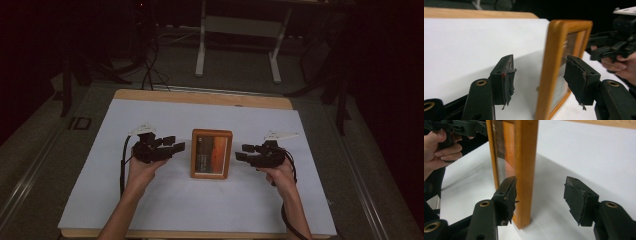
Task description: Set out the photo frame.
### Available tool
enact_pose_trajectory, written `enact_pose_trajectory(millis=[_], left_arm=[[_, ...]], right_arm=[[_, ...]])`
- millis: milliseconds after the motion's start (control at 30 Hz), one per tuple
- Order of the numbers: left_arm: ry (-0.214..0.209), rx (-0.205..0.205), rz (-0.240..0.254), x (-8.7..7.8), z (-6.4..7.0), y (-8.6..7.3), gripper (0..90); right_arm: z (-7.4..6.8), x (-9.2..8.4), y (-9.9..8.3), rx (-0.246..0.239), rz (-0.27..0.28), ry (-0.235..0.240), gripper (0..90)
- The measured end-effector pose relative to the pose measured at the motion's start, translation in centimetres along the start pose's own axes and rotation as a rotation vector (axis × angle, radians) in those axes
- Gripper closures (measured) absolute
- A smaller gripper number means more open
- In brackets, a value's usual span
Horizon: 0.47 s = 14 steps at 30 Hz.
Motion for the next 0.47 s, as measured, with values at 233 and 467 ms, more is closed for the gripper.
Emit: enact_pose_trajectory(millis=[233, 467], left_arm=[[0.105, 0.018, -0.046, -0.2, -1.8, -1.2, 40.5], [0.325, 0.007, -0.133, 0.1, -5.7, -3.4, 39.8]], right_arm=[[1.4, -0.6, -0.8, 0.033, -0.013, -0.032, 43.1], [3.3, -1.2, -1.6, 0.040, -0.035, -0.113, 41.7]])
Point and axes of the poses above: each handheld gripper's, and its own axes: x roughly forward along the jaws, y roughly out of its top, z roughly to its right, the point moved 10 cm from there along x, roughly forward along the jaws, and after that the axes turned 1 degree about x, right-handed, at the moved point
